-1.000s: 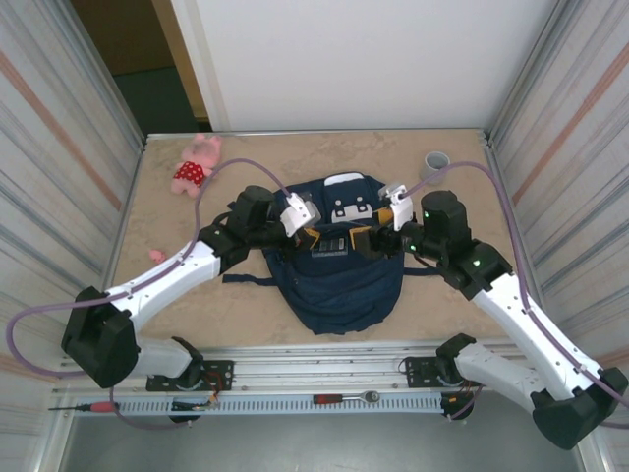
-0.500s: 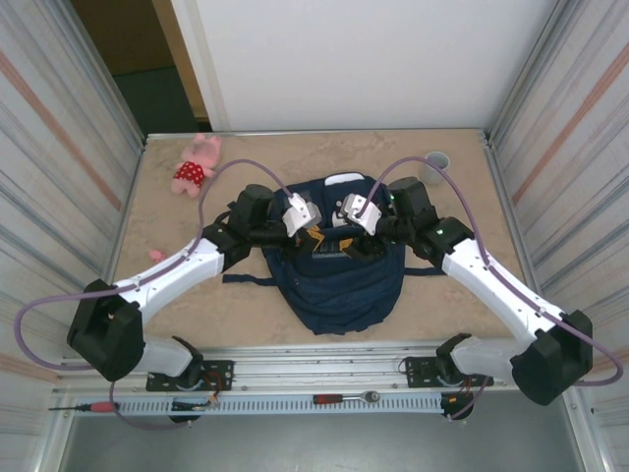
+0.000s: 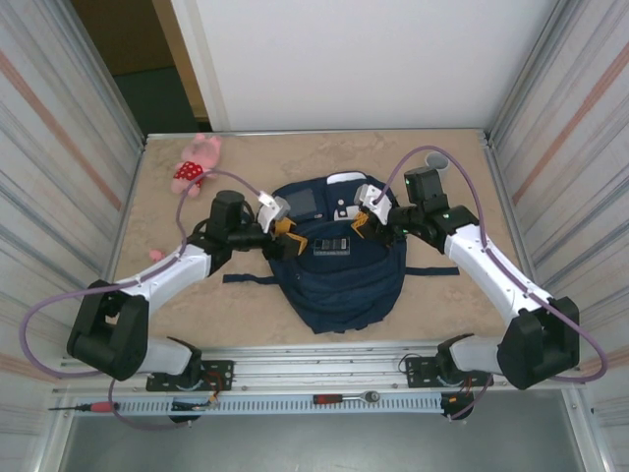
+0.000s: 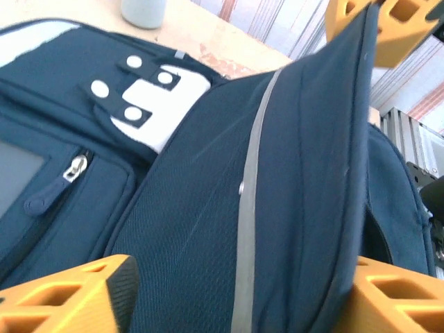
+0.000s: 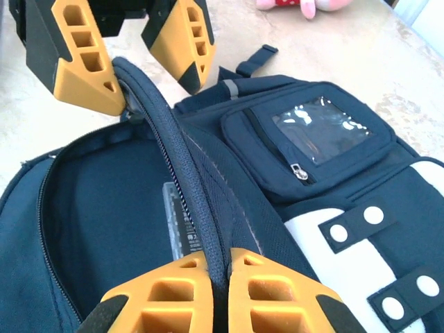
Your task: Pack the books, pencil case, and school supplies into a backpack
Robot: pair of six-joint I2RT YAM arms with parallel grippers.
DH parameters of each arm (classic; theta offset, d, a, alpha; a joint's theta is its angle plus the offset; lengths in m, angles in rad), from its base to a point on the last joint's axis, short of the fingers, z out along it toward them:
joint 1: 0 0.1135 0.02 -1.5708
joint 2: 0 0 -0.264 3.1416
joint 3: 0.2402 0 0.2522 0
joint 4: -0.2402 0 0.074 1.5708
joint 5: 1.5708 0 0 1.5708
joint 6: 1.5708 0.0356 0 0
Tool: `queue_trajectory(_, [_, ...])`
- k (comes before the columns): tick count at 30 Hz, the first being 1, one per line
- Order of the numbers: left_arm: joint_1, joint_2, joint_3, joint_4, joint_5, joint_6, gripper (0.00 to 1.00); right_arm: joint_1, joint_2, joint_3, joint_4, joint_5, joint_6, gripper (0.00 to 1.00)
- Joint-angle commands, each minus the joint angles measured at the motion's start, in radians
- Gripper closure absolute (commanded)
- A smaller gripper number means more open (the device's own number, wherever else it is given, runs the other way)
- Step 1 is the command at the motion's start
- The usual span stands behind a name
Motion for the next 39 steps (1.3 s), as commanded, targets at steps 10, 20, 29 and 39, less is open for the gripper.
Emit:
queue_trajectory(10, [0.144,-0.155,0.094,-0.542,0.106,0.69,0.23,-0.039,0.012,0.048,-0.024,-0.095,-0.021,1.0])
queue_trajectory(20, [0.094,0.05,0.244,-0.783,0.056,0.999,0.25,-0.03,0.028,0.047,-0.003,-0.115,0.001,1.0])
queue_trajectory(29, [0.059,0.242,0.354,-0.793,0.018,0.909,0.32,-0.028,0.034,0.054,0.0,-0.105,0.007,1.0])
queue_trajectory(39, [0.003,0.284,0.361,-0.887,0.078,0.935,0.5,-0.027,0.045,0.052,0.049,-0.064,0.062,1.0])
